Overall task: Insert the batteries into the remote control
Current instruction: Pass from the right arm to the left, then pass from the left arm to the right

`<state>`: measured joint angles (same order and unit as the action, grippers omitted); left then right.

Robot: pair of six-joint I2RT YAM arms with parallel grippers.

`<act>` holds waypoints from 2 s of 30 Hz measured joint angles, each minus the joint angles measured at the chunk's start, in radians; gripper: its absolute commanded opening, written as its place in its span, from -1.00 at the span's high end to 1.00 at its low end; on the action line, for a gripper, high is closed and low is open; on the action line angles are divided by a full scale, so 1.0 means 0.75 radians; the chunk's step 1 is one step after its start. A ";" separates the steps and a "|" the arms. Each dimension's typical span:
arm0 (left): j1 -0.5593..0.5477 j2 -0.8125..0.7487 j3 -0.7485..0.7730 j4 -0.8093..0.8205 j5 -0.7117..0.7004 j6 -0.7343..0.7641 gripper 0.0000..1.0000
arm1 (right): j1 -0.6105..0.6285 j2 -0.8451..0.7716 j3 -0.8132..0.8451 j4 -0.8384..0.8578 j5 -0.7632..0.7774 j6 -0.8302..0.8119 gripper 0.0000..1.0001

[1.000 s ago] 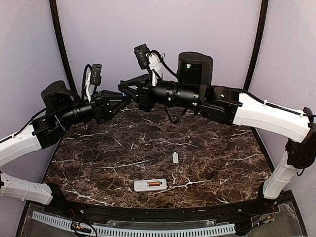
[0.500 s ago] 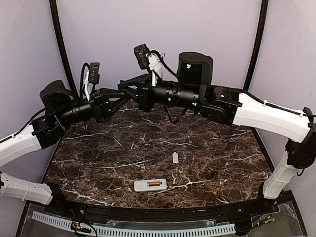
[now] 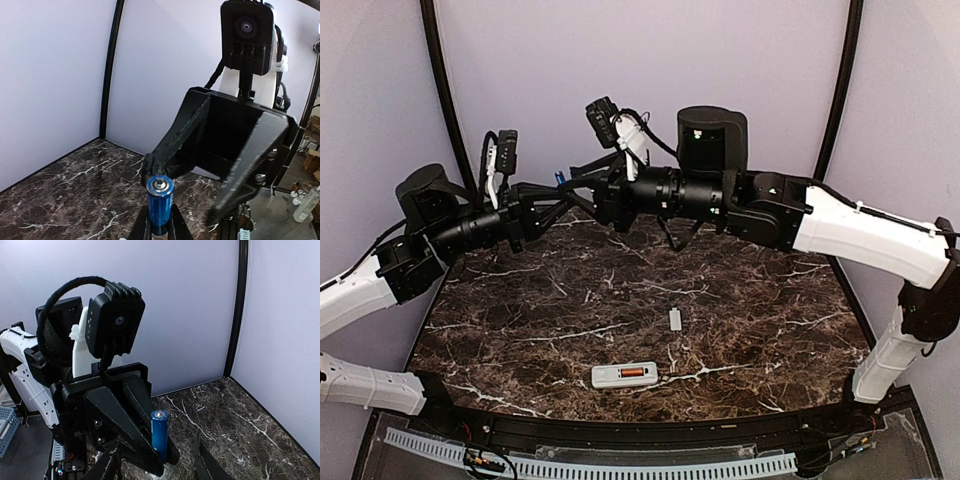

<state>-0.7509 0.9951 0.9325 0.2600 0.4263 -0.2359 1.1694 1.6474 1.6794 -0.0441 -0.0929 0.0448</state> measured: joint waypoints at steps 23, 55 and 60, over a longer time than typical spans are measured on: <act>-0.082 -0.005 0.050 -0.680 -0.563 0.666 1.00 | -0.138 0.405 0.691 -0.949 -0.257 0.333 -0.13; -0.090 -0.011 0.050 -0.698 -0.568 0.668 1.00 | -0.164 0.479 0.631 -0.799 -0.393 0.483 0.55; -0.090 -0.011 0.050 -0.699 -0.557 0.668 1.00 | -0.162 0.486 0.631 -0.778 -0.394 0.482 0.64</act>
<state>-0.8185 0.9871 0.9699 -0.2646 0.0082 0.2649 1.0481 2.0121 2.1525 -0.6273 -0.3882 0.4065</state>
